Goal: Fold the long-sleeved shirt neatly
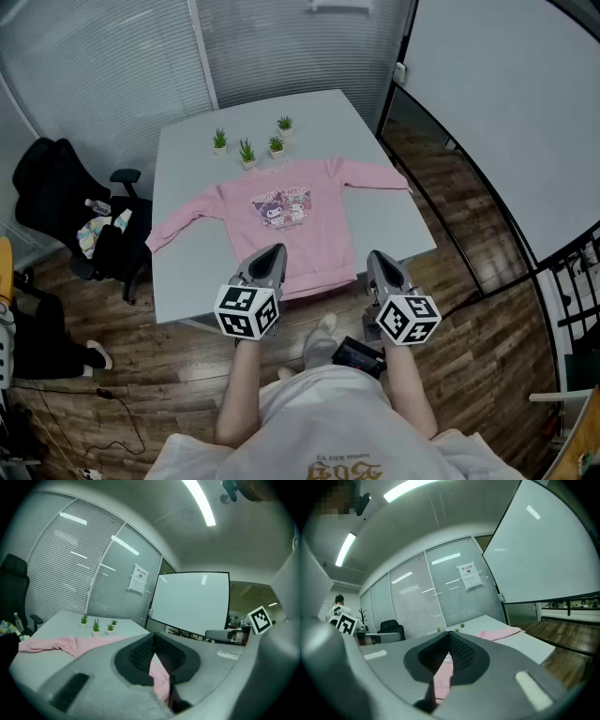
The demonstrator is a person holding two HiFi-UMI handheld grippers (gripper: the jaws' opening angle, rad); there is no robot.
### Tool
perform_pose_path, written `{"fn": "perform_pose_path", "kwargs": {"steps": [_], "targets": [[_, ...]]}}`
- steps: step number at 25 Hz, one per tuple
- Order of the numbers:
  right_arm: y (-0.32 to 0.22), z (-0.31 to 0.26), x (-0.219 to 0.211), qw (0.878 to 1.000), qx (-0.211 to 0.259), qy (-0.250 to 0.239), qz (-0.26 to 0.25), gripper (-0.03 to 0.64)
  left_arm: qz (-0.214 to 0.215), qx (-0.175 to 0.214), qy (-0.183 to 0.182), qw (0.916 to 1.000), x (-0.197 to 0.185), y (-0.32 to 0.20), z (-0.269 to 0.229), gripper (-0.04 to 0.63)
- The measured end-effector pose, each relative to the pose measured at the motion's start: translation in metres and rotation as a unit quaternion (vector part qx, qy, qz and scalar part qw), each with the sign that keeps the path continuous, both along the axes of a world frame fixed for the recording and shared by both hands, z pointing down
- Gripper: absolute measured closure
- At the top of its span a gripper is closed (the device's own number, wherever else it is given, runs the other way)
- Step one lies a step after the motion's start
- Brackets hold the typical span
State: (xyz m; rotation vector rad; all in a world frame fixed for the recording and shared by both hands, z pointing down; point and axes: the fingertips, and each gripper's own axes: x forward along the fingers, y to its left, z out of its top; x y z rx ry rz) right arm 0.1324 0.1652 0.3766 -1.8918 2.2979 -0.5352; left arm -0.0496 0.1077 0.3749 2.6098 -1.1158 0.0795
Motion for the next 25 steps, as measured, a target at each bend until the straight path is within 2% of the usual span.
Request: {"fn": "perform_pose_path", "kwargs": {"steps": [4, 10, 11, 12, 13, 14, 18, 22, 25], "targets": [[0.004, -0.003, 0.004, 1.0, 0.001, -0.005, 0.004, 0.604, 0.005, -0.003, -0.006, 1.0, 0.004, 0.004, 0.001, 0.589], [0.005, 0.0, 0.015, 1.0, 0.004, -0.013, 0.02, 0.604, 0.021, -0.032, 0.0, 0.9993, 0.012, 0.006, 0.012, 0.589], [0.005, 0.002, 0.016, 1.0, 0.002, -0.023, 0.019, 0.606, 0.032, -0.039, 0.009, 0.9987, 0.016, 0.007, 0.013, 0.547], [0.004, 0.004, 0.016, 0.999, -0.004, -0.039, 0.01, 0.566, 0.046, -0.047, 0.02, 0.9977, 0.021, 0.008, 0.015, 0.394], [0.003, 0.007, 0.015, 0.998, -0.011, -0.056, -0.002, 0.43, 0.058, -0.055, 0.028, 0.9964, 0.026, 0.009, 0.016, 0.249], [0.002, 0.009, 0.014, 0.997, -0.017, -0.07, -0.01, 0.383, 0.066, -0.059, 0.031, 0.9956, 0.03, 0.01, 0.017, 0.207], [0.005, 0.01, 0.021, 0.997, -0.024, -0.076, -0.006, 0.364, 0.086, -0.04, 0.004, 0.9954, 0.041, 0.015, 0.019, 0.226], [0.012, 0.008, 0.029, 0.996, -0.024, -0.082, 0.006, 0.356, 0.099, -0.044, -0.015, 0.994, 0.052, 0.017, 0.023, 0.23], [0.019, 0.008, 0.036, 0.996, -0.025, -0.083, 0.019, 0.356, 0.11, -0.043, -0.016, 0.9929, 0.059, 0.021, 0.023, 0.23]]}}
